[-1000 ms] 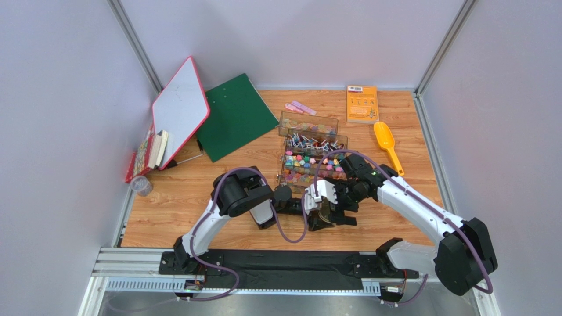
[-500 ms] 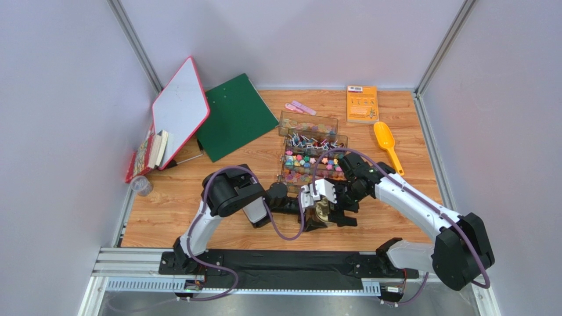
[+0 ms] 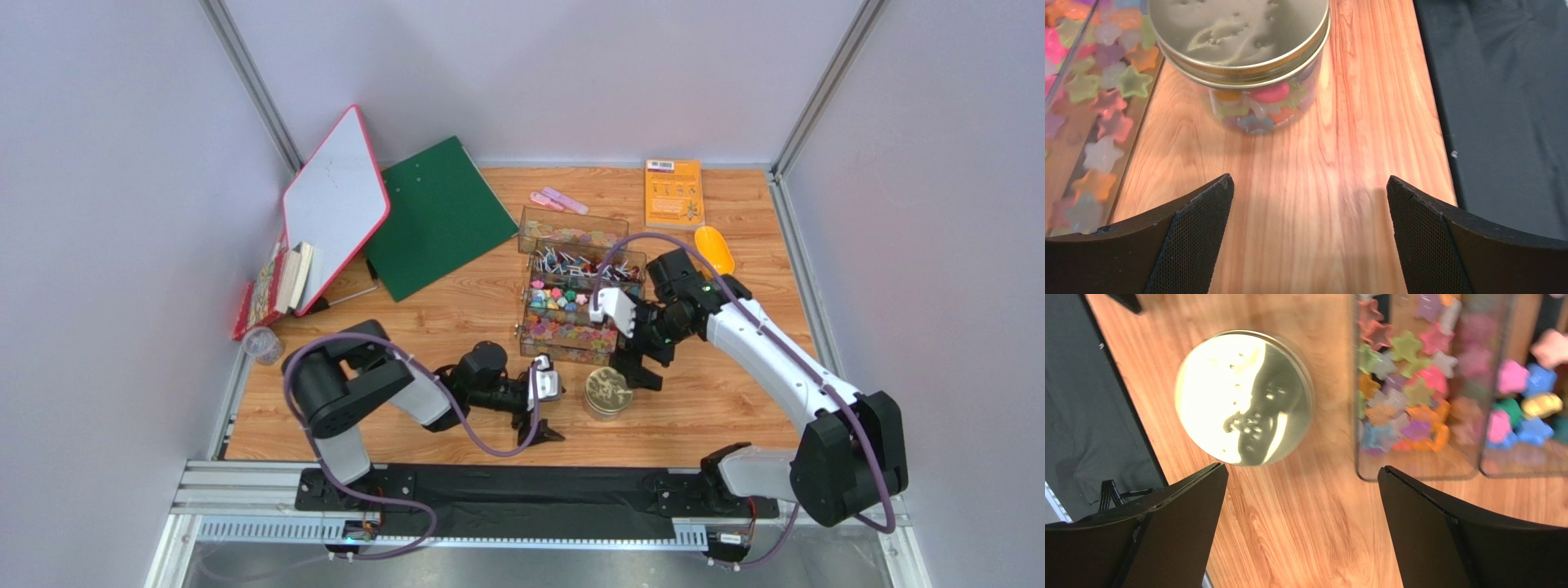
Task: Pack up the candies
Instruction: Reset both arms
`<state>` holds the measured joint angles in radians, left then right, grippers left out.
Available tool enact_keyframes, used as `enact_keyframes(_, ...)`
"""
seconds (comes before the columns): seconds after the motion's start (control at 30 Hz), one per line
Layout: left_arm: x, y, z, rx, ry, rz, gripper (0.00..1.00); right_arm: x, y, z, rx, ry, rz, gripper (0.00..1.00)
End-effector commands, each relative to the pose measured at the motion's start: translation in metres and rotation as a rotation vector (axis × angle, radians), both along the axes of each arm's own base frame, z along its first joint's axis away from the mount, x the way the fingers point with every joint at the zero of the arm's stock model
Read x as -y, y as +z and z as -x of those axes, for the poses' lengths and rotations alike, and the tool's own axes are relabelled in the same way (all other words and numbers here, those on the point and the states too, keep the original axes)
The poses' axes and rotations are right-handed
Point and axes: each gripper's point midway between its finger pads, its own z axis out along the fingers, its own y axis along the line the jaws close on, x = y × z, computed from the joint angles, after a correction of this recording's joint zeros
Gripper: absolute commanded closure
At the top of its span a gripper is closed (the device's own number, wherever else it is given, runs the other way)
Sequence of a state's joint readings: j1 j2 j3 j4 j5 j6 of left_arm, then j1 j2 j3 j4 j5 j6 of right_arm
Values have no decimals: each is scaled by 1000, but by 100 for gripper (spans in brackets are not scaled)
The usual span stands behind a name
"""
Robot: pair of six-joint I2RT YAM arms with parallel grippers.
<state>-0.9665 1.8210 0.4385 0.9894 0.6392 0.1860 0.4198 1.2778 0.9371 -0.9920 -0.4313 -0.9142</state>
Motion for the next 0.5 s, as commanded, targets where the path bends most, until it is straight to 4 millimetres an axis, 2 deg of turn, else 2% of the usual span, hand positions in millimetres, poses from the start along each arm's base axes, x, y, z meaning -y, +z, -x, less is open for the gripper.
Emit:
enact_keyframes(0.0,-17,32,-14,43,82,-33,0,8,36,-45,36,-297,-79,0)
enact_keyframes(0.03,-28,23,-20,20,134,-117,0,21,44,-60,30,-430,-110,0)
enact_keyframes(0.07,-20,43,-35,54,158,-114,0,25,60,-79,65,-518,-149,0)
enact_keyframes(0.1,-23,59,-48,71,193,-127,0,32,65,-89,38,-667,-176,0)
enact_keyframes(0.13,-27,69,-58,65,223,-185,0,47,69,-100,65,-772,-180,0)
enact_keyframes(0.17,-29,80,-65,89,232,-184,0,66,71,-118,163,-884,-142,0)
enact_keyframes(0.23,-37,125,-90,167,289,-111,0,94,76,-133,263,-1116,-116,0)
enact_keyframes(0.27,-45,150,-103,215,334,-69,0,124,79,-141,372,-1244,-31,0)
enact_keyframes(0.3,-54,158,-116,239,397,-86,0,133,81,-142,402,-1283,-8,0)
enact_keyframes(0.33,-57,184,-130,272,459,-62,0,141,82,-141,430,-1309,10,0)
enact_keyframes(0.37,-68,198,-144,280,527,-63,0,151,95,-145,507,-1348,3,0)
enact_keyframes(0.4,-85,195,-155,258,616,-128,0,153,97,-143,522,-1353,2,0)
enact_keyframes(0.43,-93,217,-166,252,680,-116,0,155,101,-143,541,-1363,-2,0)
enact_keyframes(0.47,-112,220,-181,209,769,-136,0,160,110,-142,574,-1396,-17,0)
